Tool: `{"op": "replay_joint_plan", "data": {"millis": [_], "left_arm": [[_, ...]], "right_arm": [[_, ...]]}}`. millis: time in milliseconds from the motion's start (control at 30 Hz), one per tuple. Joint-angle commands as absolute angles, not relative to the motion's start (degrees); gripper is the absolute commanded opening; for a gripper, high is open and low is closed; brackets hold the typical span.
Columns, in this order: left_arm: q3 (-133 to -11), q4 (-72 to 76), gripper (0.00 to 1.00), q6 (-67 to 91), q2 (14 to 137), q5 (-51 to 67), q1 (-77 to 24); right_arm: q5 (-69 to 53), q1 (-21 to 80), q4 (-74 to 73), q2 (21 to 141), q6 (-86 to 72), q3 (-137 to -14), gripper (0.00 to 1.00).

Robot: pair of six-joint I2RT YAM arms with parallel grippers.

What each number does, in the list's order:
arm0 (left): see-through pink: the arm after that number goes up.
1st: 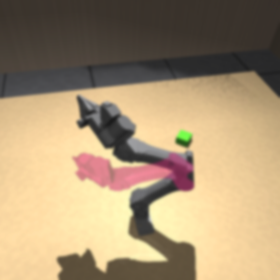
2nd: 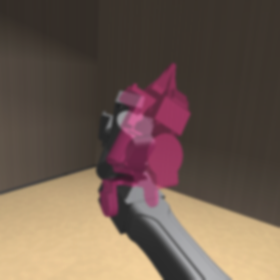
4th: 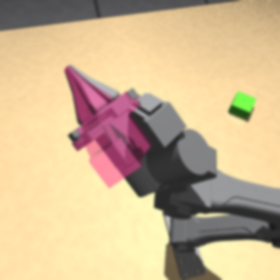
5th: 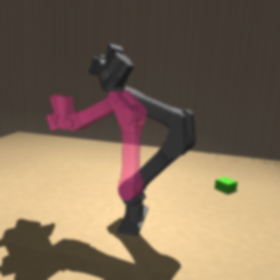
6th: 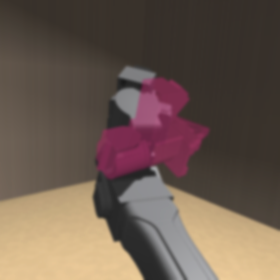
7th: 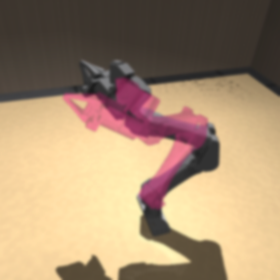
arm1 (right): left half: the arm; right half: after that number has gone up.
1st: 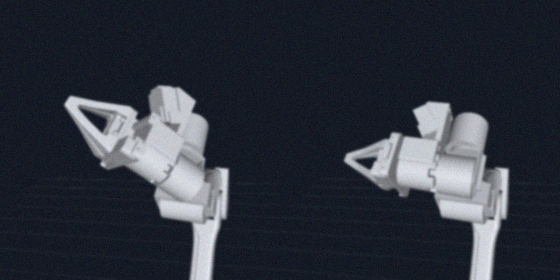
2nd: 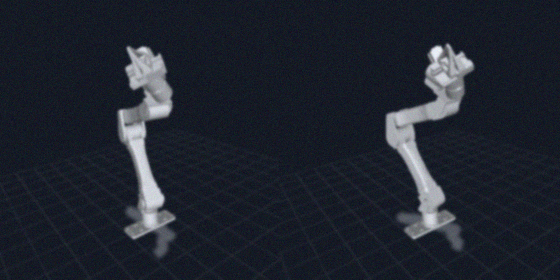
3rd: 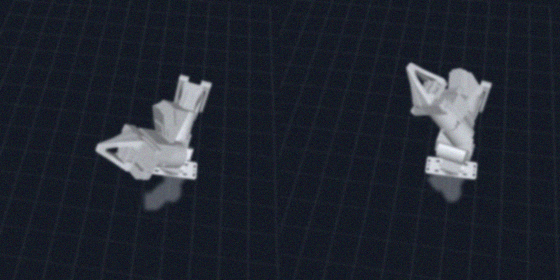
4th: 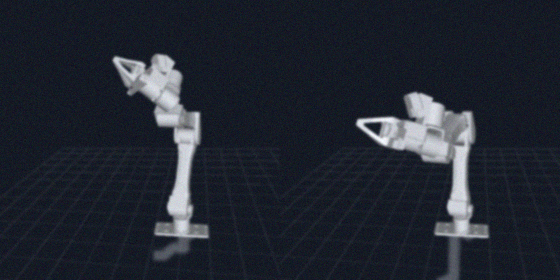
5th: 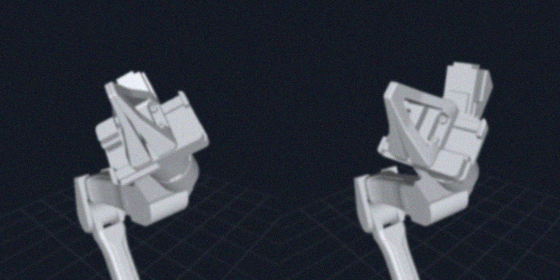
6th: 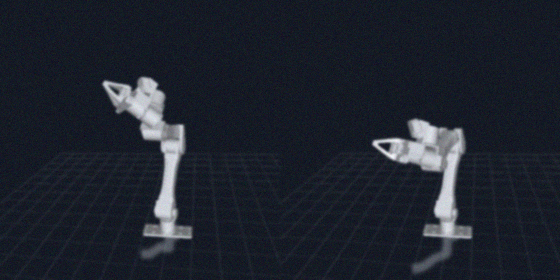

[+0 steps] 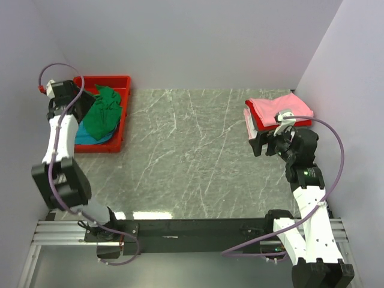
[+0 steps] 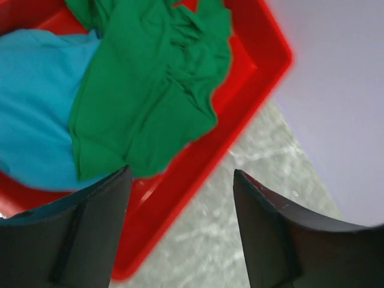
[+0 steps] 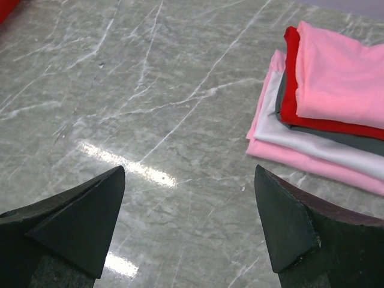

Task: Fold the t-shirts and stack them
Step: Grab the tshirt from the pile

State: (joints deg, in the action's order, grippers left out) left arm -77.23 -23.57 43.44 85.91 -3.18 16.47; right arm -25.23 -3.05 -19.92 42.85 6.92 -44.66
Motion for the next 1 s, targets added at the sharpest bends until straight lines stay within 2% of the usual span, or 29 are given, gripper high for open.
{"op": "replay_joint_plan", "data": {"millis": [0,67,267,333,500,600,700,733,867,967], "left_arm": [[-83.0,-28.0,0.73,43.3,93.4,-5.3,17.5],[-85.9,-25.6,0.66,37.1,98.5,-1.9,18.5],[-90.4,-21.2,0.7,24.7,110.2,-9.0,18.9],[-95.4,-23.7,0.64,22.5,113.6,-8.0,19.0],[-101.6,-23.9,0.61,19.3,120.5,-5.7,19.0],[-105.3,-25.7,0.55,18.1,124.4,-5.6,18.9],[-107.7,-27.0,0.44,17.5,127.0,-5.3,19.0],[-107.9,-26.9,0.28,17.1,127.7,-3.8,19.0],[-107.8,-25.1,0.0,16.7,126.7,-1.9,19.0],[-107.8,-24.0,0.0,16.2,124.8,-1.1,19.0]], "right_arm": [[-27.0,-3.0,-20.4,43.8,7.4,-45.9,0.94],[-26.6,-2.7,-20.8,44.6,7.4,-46.3,0.95],[-25.4,-2.6,-21.7,45.3,7.8,-46.8,0.95],[-25.7,-2.5,-22.2,46.4,7.9,-47.2,0.95],[-25.3,-1.8,-22.8,47.6,8.4,-47.5,0.95],[-25.0,-1.8,-22.9,47.5,8.5,-47.5,0.95],[-24.3,-1.8,-22.9,47.6,8.6,-47.5,0.95],[-24.2,-1.8,-22.9,47.5,8.6,-47.5,0.95],[-24.3,-1.8,-22.6,47.4,8.8,-47.1,0.95],[-24.3,-1.8,-22.6,47.3,8.8,-47.0,0.96]]}}
